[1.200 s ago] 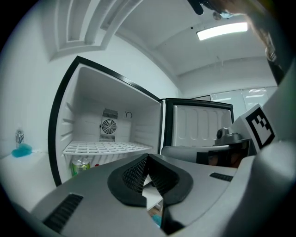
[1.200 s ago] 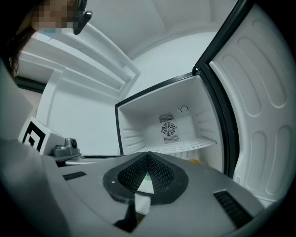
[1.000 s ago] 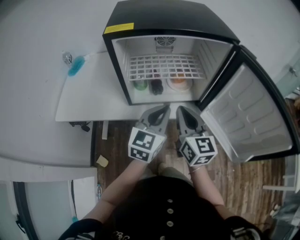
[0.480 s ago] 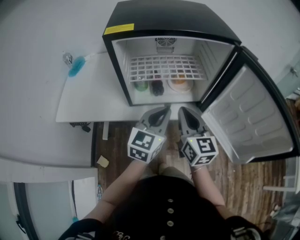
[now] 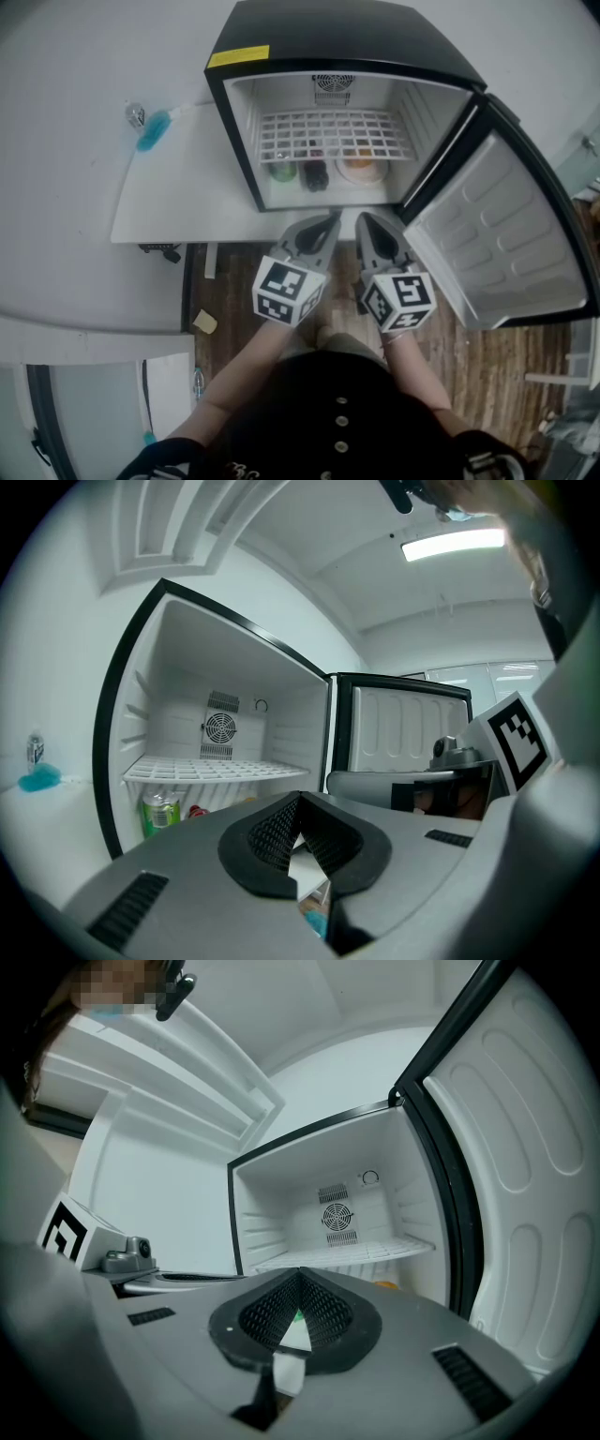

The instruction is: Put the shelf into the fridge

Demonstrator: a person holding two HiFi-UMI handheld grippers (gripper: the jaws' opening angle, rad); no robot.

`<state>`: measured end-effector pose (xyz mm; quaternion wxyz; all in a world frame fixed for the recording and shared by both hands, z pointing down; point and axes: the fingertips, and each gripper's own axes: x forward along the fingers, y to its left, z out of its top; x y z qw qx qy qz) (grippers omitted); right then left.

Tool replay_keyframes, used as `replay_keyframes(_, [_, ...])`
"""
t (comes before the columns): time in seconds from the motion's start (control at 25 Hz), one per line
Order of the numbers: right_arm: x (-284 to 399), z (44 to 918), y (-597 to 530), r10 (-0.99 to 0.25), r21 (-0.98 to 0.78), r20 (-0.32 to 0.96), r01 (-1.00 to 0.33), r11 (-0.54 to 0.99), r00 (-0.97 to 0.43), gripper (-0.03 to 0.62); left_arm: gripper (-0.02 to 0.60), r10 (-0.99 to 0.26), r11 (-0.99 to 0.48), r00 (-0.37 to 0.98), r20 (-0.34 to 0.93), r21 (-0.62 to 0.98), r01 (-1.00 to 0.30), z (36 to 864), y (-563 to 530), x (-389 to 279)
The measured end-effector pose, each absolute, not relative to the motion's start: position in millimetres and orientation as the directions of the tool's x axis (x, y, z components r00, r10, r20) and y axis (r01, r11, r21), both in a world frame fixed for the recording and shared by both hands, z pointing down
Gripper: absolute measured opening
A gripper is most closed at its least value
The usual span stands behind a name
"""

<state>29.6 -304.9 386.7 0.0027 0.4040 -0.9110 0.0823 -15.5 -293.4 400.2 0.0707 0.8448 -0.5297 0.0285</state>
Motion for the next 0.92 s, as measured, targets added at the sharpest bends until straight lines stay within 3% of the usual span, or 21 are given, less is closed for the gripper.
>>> replay_keyframes(0.92, [28.0,390.9,-321.0,-0.699,-0.127,0.089,-0.704,0.699,-0.71,0.009,0.006,-0.912,-0.389,0.4,0.09,0.119,-0.913,399.2,-310.6,-18.1])
